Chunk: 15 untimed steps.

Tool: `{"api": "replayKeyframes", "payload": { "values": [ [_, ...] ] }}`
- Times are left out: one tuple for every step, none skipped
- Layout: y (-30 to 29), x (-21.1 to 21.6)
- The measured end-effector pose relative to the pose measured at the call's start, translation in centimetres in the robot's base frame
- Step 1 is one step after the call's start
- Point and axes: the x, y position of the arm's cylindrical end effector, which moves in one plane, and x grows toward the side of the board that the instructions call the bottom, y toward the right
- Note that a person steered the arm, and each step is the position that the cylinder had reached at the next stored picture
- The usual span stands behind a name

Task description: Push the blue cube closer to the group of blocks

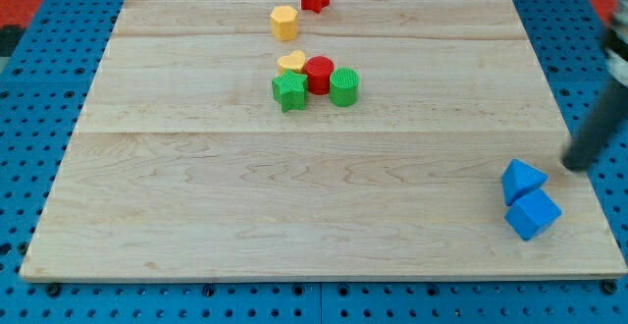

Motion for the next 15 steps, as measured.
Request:
{"api": "replayKeyframes", "payload": {
  "values": [
    [-2.4,5.9],
    [-6.4,4.4],
    [-10.8,0.1],
    [-12.6,-4.2],
    [-16.3,-4.2],
    [-15.0,1.3],
    [-20.8,-0.5],
    [-25.8,-7.1],
    [-26.4,-6.1],
    [-25.3,-2.3],
    [-22.1,-6.5],
    [-19.1,-10.7],
    [-19.7,-8.9],
    [-19.7,-6.4],
    [-14.9,-7.9]
  ]
}}
